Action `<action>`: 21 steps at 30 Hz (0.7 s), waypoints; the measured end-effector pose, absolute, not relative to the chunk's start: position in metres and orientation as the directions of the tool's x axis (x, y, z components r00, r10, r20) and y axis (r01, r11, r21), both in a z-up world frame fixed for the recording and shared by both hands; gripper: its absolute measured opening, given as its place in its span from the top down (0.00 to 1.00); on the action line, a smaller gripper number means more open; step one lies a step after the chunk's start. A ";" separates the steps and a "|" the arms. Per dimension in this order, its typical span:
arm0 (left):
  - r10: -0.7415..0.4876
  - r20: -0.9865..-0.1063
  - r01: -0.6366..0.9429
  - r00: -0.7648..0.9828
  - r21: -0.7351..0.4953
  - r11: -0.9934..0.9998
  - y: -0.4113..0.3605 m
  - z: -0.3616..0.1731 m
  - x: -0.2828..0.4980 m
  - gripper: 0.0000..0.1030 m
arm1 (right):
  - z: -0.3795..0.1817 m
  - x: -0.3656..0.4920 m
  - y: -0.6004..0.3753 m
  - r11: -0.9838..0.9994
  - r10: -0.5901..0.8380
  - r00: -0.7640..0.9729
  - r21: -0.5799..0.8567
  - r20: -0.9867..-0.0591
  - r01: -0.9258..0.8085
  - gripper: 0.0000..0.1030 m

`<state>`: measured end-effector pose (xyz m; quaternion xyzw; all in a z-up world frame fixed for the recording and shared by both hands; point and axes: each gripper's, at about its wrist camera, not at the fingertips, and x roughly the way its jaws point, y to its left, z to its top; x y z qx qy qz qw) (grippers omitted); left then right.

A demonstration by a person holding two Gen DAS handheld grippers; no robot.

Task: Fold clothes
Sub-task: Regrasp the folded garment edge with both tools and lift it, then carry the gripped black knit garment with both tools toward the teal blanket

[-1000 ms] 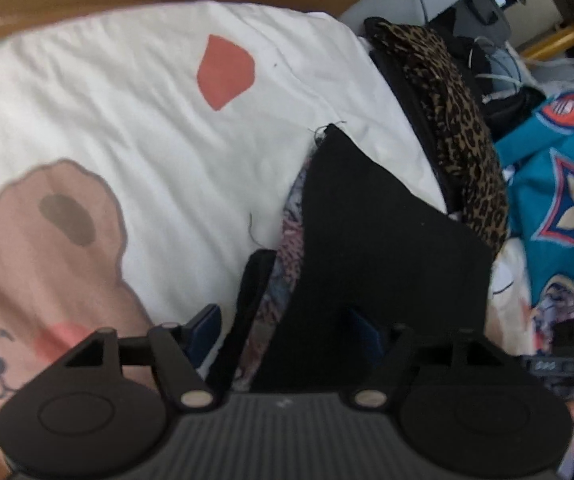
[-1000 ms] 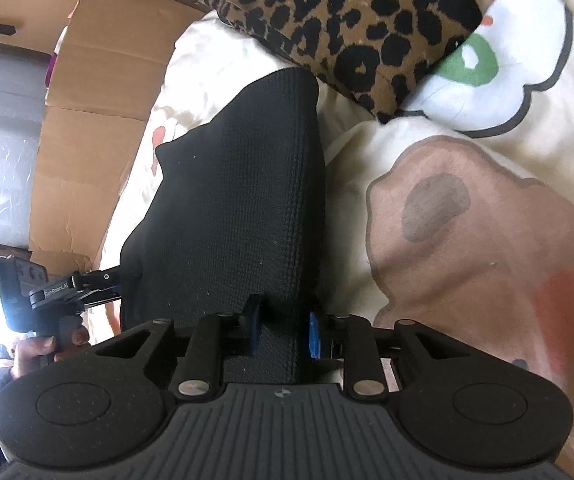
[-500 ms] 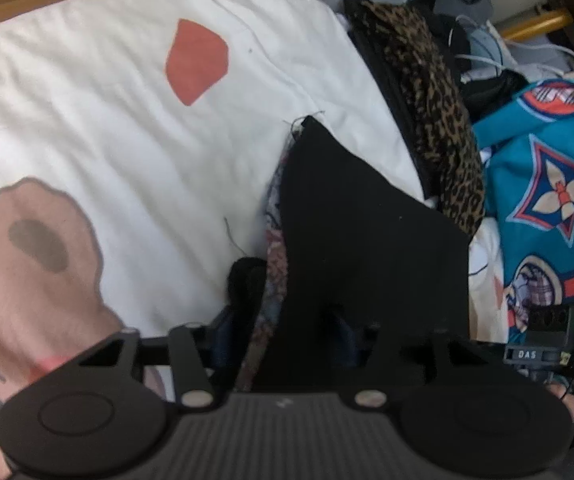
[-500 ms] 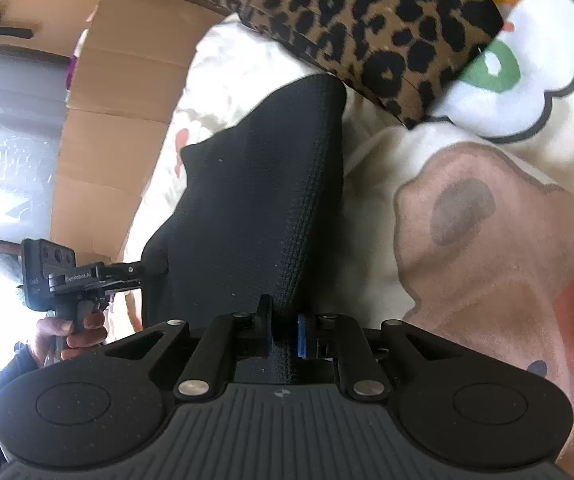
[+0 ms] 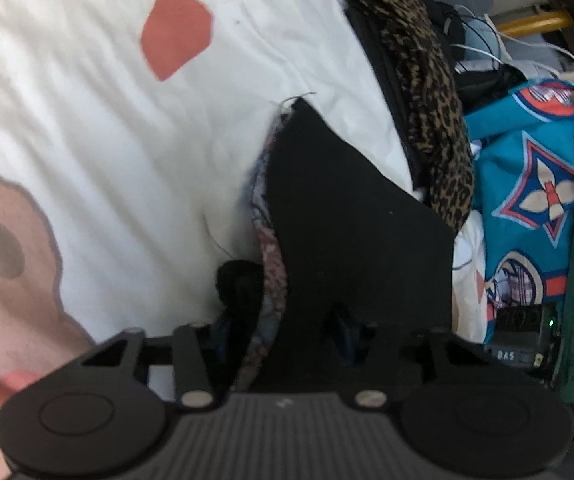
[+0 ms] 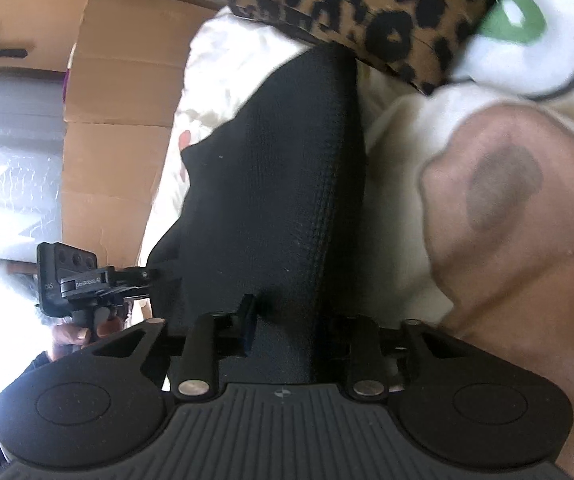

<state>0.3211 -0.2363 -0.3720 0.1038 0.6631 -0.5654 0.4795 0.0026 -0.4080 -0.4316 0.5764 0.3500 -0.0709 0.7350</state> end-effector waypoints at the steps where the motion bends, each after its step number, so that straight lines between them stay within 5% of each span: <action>1: -0.407 -0.745 0.673 -0.528 -0.660 0.335 -0.237 -0.370 0.322 0.59 | -0.429 0.004 -0.408 0.339 0.296 0.743 0.793 -0.600 0.506 0.91; 6: -0.402 -0.743 0.671 -0.535 -0.663 0.333 -0.241 -0.369 0.322 0.57 | -0.421 0.000 -0.409 0.290 0.297 0.761 0.814 -0.577 0.504 0.91; 11: -0.385 -0.732 0.647 -0.562 -0.679 0.347 -0.249 -0.382 0.321 0.39 | -0.425 0.006 -0.406 0.327 0.300 0.735 0.789 -0.608 0.520 0.86; 14: -0.397 -0.716 0.623 -0.574 -0.696 0.356 -0.251 -0.387 0.321 0.37 | -0.429 0.009 -0.405 0.321 0.301 0.729 0.785 -0.615 0.530 0.68; 18: -0.401 -0.732 0.649 -0.551 -0.677 0.346 -0.250 -0.385 0.318 0.49 | -0.430 0.016 -0.403 0.328 0.303 0.724 0.781 -0.620 0.532 0.68; 21: -0.397 -0.753 0.677 -0.525 -0.652 0.340 -0.248 -0.379 0.315 0.59 | -0.422 0.024 -0.401 0.378 0.295 0.702 0.754 -0.649 0.538 0.88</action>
